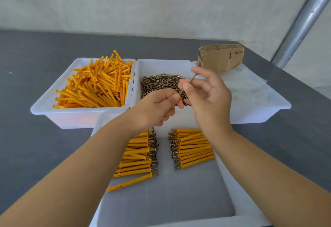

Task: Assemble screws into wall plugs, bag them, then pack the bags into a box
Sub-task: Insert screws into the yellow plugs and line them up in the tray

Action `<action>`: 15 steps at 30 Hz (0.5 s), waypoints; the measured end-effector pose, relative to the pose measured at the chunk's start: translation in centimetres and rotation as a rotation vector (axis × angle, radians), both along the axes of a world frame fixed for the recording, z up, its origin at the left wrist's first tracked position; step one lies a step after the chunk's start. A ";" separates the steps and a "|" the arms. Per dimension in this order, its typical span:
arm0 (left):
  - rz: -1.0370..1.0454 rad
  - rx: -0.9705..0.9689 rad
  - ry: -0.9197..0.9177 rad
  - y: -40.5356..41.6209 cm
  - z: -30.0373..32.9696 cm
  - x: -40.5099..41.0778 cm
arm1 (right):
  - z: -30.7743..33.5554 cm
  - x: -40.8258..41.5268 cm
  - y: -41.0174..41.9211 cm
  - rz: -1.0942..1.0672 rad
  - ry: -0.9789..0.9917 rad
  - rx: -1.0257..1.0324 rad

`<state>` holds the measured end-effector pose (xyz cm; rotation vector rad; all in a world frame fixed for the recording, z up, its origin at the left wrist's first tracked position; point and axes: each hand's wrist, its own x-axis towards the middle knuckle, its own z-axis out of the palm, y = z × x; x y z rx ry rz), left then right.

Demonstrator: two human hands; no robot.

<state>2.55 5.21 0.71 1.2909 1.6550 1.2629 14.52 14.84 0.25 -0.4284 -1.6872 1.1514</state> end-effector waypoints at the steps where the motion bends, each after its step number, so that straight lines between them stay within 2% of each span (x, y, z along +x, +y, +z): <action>1: 0.032 0.009 -0.013 -0.1 0.1 -0.1 | -0.1 0.0 0.1 -0.018 -0.019 0.035; 6: 0.155 0.007 -0.026 -0.6 0.9 -0.6 | -0.7 -0.1 0.4 -0.018 -0.256 0.217; 10: 0.228 -0.036 0.089 -0.6 1.0 -1.0 | -1.0 -0.2 0.4 0.051 -0.330 0.288; 15: 0.292 -0.094 0.257 -0.9 0.7 -2.0 | -1.3 -0.1 0.2 0.209 -0.566 0.350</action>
